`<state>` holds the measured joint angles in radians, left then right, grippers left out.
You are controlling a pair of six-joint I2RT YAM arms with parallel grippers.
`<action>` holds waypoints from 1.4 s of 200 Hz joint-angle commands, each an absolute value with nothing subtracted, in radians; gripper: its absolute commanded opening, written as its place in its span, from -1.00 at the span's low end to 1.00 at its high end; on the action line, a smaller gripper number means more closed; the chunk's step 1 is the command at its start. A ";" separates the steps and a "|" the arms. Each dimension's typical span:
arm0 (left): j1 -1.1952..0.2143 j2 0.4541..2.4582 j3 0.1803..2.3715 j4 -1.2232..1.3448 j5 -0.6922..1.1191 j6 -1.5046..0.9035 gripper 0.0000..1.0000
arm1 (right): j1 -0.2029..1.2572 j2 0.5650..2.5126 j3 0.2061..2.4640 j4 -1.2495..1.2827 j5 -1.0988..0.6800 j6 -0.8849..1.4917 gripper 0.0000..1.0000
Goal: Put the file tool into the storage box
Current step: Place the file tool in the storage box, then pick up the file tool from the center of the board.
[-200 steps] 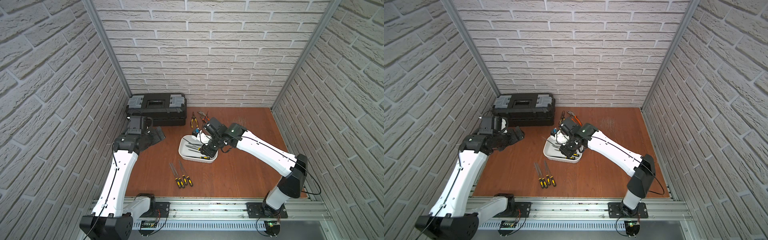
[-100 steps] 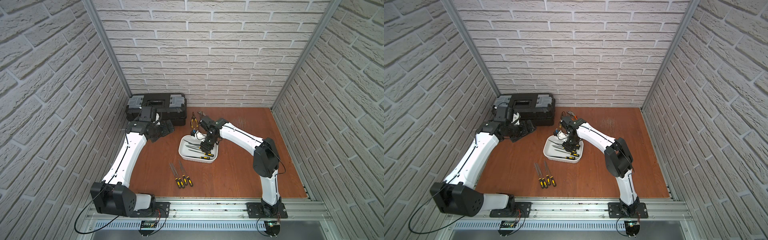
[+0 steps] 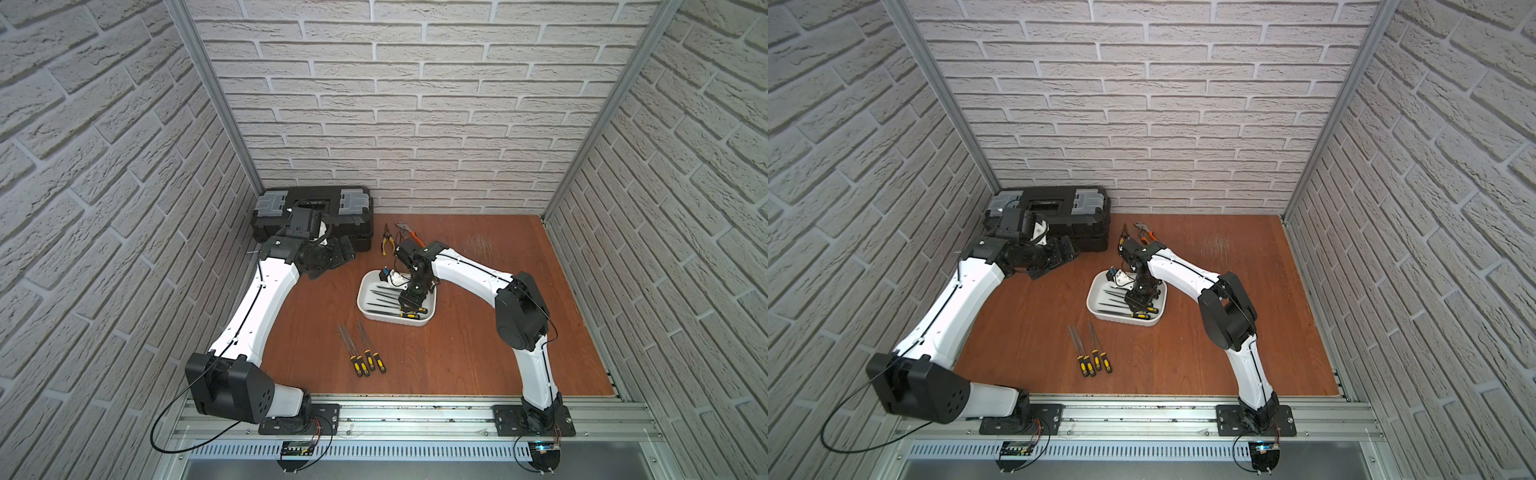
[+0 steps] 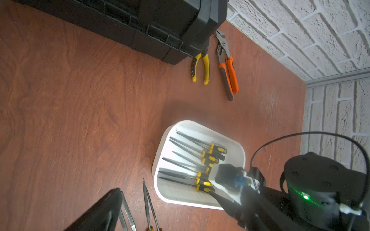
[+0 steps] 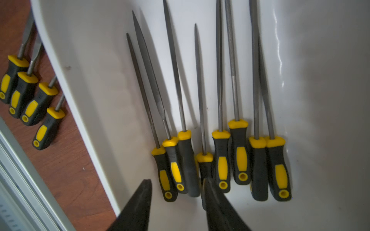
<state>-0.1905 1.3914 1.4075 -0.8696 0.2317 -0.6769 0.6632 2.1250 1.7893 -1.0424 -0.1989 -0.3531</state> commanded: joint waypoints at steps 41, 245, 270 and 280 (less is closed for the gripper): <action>-0.199 1.299 1.318 -0.886 0.201 -0.705 0.96 | 0.670 1.960 1.758 -0.935 -0.096 -0.094 0.31; -0.160 1.059 1.046 -0.980 0.100 -0.862 0.97 | 1.053 1.817 1.290 -0.630 -0.072 0.594 0.27; -0.115 1.031 1.027 -0.989 0.114 -0.858 0.97 | 1.068 1.870 1.330 -0.652 -0.079 0.589 0.27; -0.106 1.025 1.020 -0.987 0.125 -0.853 0.97 | 1.072 1.886 1.341 -0.658 -0.080 0.589 0.27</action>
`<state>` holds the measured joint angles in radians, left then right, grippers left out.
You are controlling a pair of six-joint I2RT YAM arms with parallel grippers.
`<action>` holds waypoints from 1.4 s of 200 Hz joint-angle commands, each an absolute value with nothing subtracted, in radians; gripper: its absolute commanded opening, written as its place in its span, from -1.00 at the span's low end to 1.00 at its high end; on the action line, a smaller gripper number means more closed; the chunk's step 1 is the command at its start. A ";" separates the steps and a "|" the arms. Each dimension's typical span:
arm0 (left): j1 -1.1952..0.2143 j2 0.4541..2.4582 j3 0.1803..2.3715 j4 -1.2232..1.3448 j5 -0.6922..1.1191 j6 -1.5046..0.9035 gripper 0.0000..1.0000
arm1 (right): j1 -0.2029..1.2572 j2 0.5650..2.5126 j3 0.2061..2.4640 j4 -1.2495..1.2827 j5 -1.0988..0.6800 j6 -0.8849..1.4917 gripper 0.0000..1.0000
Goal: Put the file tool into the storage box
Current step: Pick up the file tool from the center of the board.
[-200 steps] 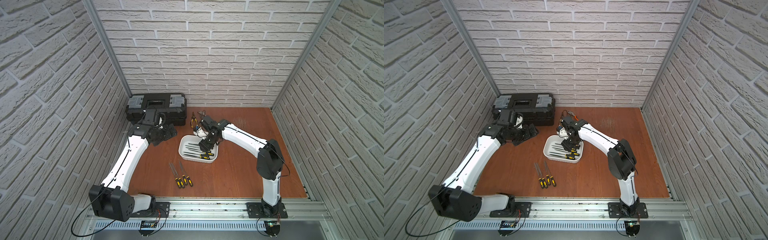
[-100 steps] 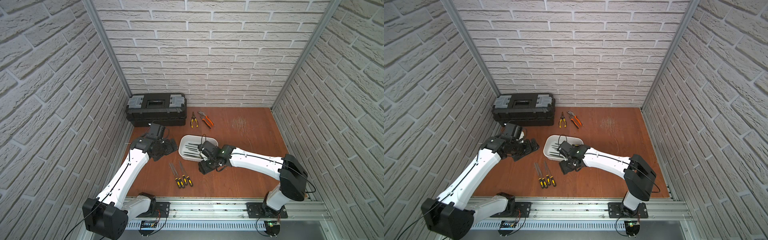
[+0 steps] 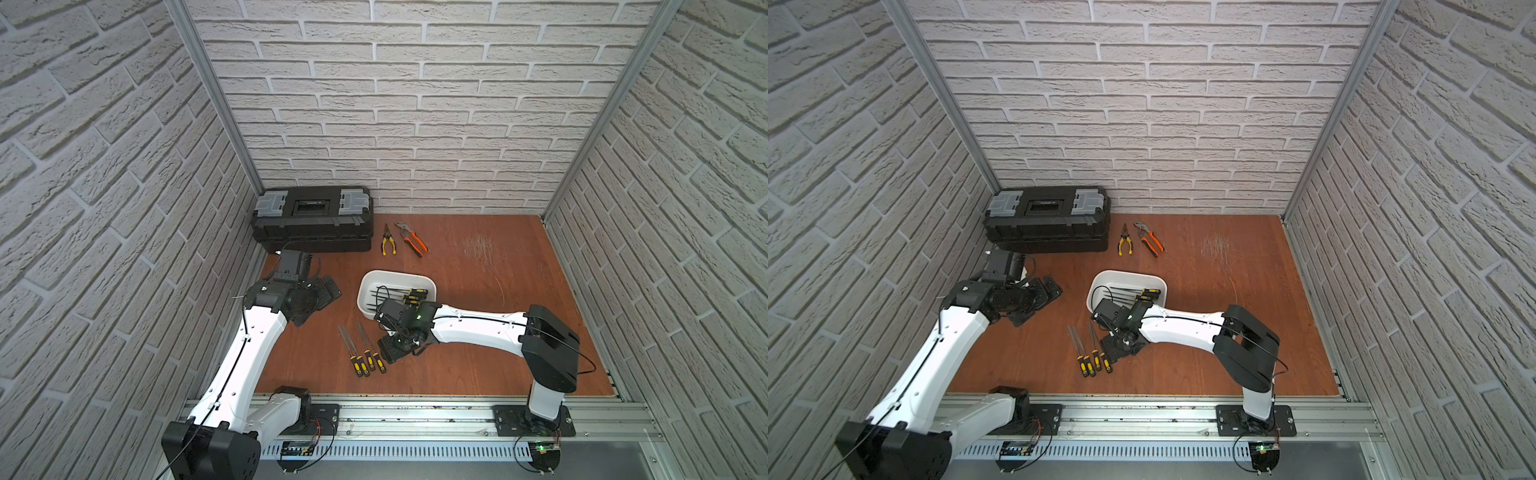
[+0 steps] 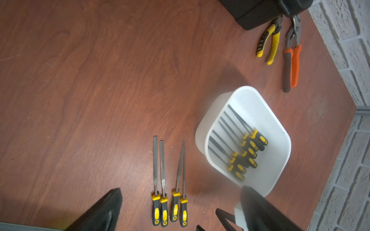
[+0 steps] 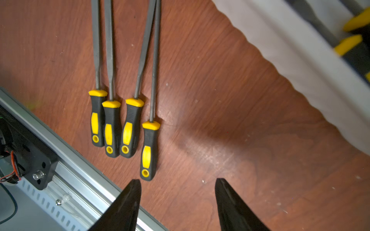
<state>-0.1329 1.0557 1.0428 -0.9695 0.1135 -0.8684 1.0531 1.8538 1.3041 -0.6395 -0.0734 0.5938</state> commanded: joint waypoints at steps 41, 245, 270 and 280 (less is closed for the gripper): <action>-0.100 1.007 1.000 -0.985 0.134 -0.847 0.97 | 1.081 1.948 1.392 -0.677 -0.084 0.578 0.24; -0.127 0.979 1.099 -1.042 0.098 -0.788 0.96 | 1.116 2.017 1.386 -0.751 0.058 0.558 -0.50; -0.127 0.959 1.153 -1.060 0.070 -0.785 0.97 | 1.116 1.941 1.369 -0.791 0.096 0.461 -0.67; -0.127 0.952 1.172 -1.061 0.061 -0.785 0.97 | 1.116 1.911 1.367 -0.809 0.101 0.408 -0.70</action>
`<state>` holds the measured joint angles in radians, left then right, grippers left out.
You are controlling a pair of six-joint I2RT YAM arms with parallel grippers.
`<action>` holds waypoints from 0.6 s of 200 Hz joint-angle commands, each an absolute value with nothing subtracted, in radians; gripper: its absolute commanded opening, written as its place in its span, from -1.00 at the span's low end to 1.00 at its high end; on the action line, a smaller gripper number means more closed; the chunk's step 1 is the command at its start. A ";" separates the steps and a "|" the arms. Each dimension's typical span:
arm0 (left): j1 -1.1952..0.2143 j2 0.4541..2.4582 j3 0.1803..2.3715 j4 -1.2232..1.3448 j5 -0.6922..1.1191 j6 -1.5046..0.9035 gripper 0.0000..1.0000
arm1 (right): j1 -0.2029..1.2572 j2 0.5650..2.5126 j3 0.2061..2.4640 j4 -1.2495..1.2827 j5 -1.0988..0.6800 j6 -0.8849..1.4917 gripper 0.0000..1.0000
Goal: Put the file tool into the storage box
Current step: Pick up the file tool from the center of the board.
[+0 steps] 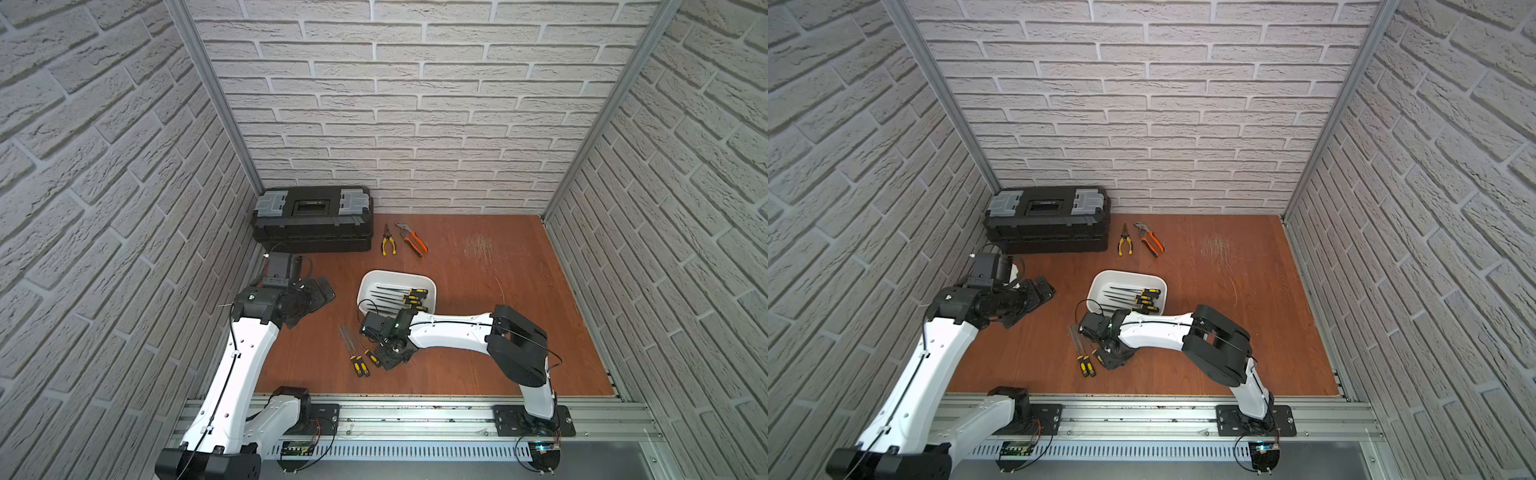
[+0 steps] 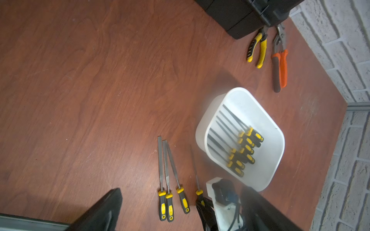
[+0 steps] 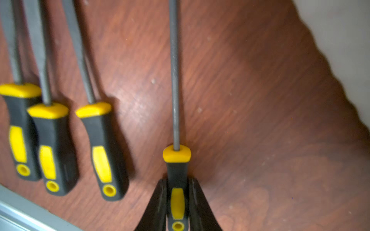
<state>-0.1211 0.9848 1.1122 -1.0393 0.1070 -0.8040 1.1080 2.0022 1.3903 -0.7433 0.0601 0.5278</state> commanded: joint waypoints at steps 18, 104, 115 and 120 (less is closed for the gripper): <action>-0.127 0.955 1.209 -1.062 0.054 -0.779 0.97 | 1.114 1.850 1.372 -0.848 0.125 0.324 -0.73; -0.143 1.038 1.331 -1.012 0.113 -0.765 0.97 | 1.016 1.676 1.541 -0.997 -0.091 -0.076 -0.78; -0.160 1.058 1.350 -1.002 0.114 -0.760 0.97 | 0.976 1.675 1.568 -1.006 -0.125 -0.110 -0.78; -0.167 1.068 1.354 -0.994 0.115 -0.760 0.97 | 0.956 1.677 1.579 -1.008 -0.140 -0.128 -0.78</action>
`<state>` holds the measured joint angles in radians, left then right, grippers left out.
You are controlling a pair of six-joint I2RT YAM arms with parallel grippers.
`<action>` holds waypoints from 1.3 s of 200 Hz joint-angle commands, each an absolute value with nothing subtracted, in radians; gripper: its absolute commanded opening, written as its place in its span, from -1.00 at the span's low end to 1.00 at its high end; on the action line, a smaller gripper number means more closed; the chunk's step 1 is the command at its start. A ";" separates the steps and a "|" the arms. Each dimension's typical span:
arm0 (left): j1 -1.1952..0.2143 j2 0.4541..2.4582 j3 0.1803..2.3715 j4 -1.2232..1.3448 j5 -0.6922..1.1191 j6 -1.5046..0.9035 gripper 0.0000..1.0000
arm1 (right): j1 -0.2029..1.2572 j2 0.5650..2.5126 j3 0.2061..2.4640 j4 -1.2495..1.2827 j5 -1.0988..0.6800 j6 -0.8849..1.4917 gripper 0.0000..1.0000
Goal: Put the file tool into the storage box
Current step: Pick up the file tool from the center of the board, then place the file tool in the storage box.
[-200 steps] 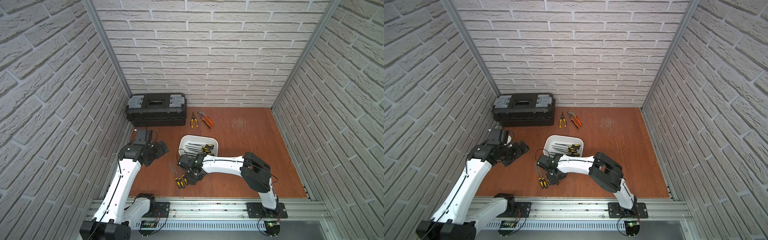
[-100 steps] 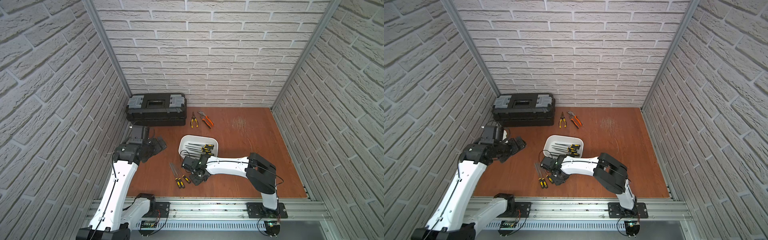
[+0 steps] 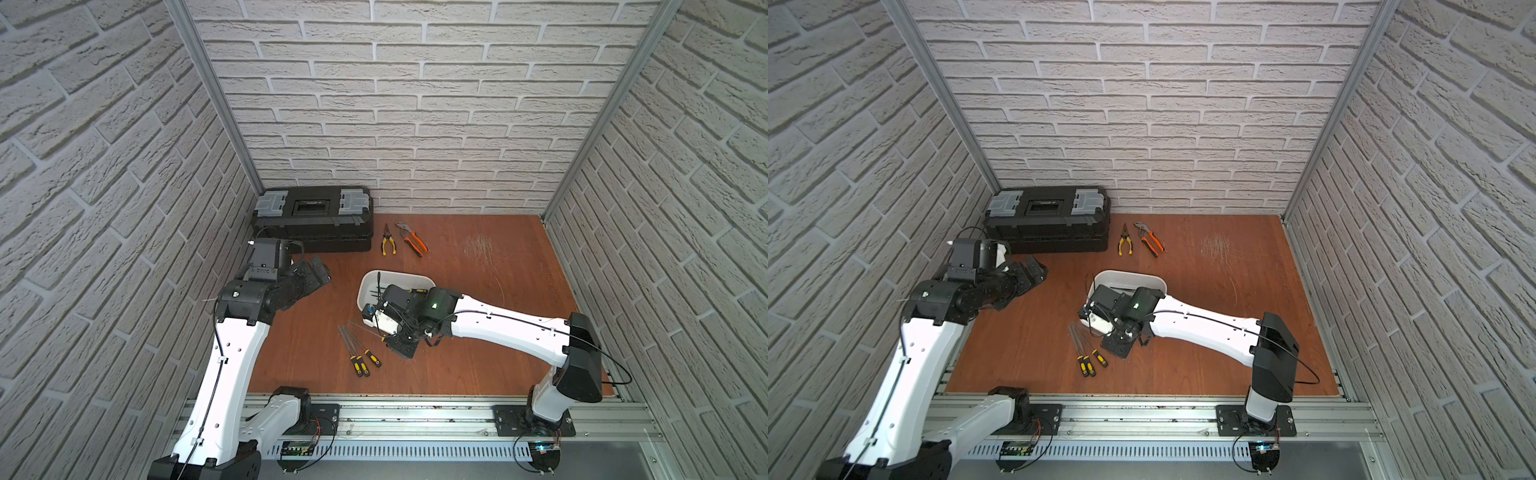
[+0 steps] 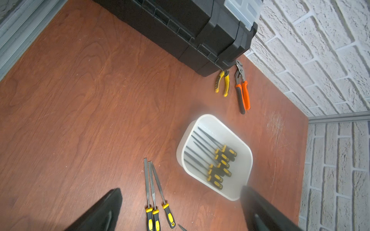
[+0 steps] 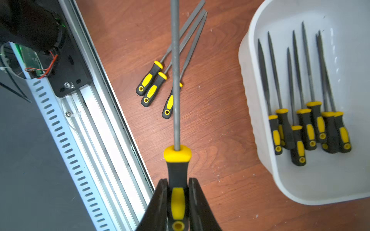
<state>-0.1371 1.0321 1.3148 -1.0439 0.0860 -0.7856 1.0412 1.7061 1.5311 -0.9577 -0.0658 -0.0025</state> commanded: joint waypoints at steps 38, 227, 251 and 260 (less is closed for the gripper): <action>-0.230 1.167 1.370 -0.908 0.162 -0.792 0.97 | 0.822 1.741 1.663 -1.017 -0.221 -0.268 -0.77; -0.273 1.487 1.458 -0.894 0.149 -0.748 0.97 | 0.661 2.071 1.710 -0.969 -0.196 -0.447 -0.31; -0.274 1.508 1.448 -0.896 0.152 -0.728 0.96 | 0.660 2.052 1.711 -0.948 -0.188 -0.383 0.06; -0.273 1.519 1.450 -0.903 0.158 -0.718 0.97 | 0.659 2.038 1.711 -0.935 -0.171 -0.354 0.15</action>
